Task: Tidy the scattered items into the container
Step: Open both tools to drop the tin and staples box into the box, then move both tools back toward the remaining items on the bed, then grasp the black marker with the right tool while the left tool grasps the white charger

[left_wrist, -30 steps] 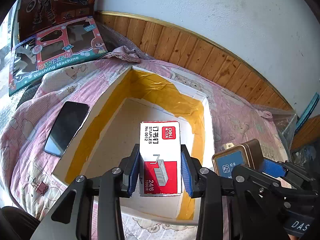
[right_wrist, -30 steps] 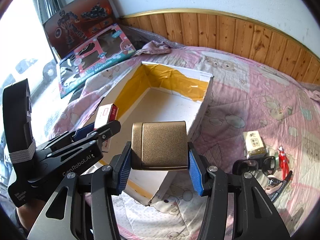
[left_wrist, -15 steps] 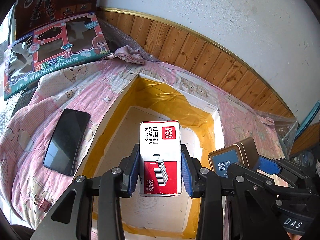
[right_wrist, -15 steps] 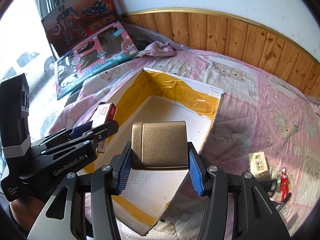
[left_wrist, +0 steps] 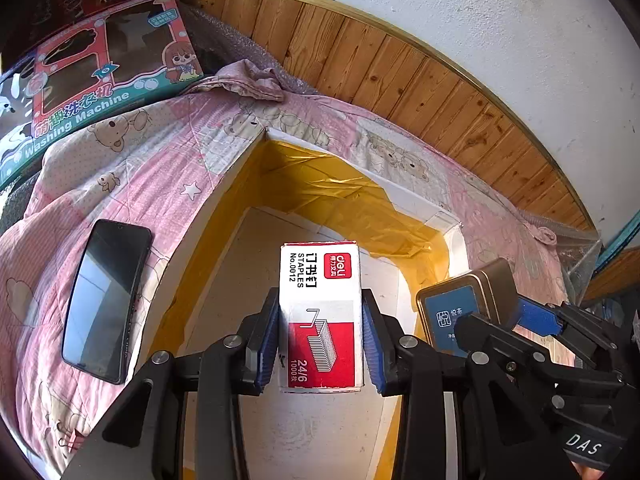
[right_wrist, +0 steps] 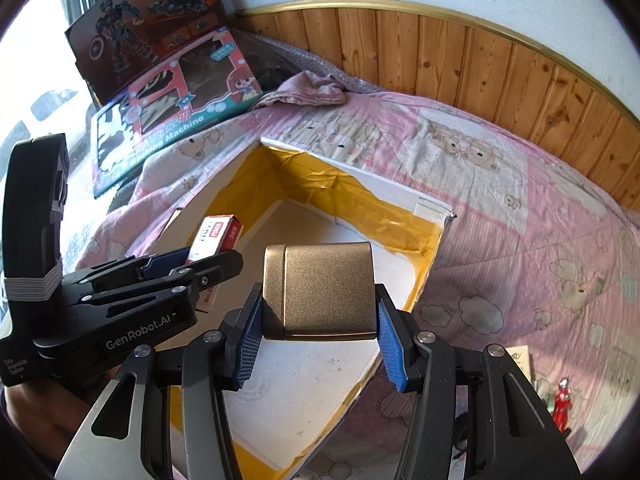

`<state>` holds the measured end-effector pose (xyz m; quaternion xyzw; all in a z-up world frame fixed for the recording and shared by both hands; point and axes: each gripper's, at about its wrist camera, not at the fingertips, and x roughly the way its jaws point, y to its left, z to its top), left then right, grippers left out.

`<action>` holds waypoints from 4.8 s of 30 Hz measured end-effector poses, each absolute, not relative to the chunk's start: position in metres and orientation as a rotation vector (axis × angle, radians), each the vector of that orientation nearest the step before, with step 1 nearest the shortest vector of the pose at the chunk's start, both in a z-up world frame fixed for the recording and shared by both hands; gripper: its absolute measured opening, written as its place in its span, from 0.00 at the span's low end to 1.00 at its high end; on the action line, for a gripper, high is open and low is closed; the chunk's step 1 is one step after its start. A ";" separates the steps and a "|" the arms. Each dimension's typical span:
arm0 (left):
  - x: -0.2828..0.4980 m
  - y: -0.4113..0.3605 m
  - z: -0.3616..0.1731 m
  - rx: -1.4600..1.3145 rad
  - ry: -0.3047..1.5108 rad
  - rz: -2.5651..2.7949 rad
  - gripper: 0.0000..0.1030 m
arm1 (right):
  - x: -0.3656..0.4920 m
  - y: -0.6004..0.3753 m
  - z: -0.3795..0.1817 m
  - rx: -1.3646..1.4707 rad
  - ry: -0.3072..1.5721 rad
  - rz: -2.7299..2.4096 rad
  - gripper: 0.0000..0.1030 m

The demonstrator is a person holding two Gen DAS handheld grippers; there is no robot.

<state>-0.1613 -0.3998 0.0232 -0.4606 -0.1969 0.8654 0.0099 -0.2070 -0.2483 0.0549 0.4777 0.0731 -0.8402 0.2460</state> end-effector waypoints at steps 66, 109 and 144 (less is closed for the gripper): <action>-0.002 -0.307 0.059 -1.419 0.001 3.013 0.46 | -0.020 -0.074 0.037 1.253 -0.249 -2.480 0.39; -0.096 -0.041 -0.085 -1.599 -0.094 2.296 0.57 | -0.112 0.113 -0.093 1.734 -0.530 -2.424 0.27; -0.060 -0.071 -0.042 -1.464 -0.009 2.499 0.30 | -0.091 0.106 -0.059 1.594 -0.521 -2.488 0.13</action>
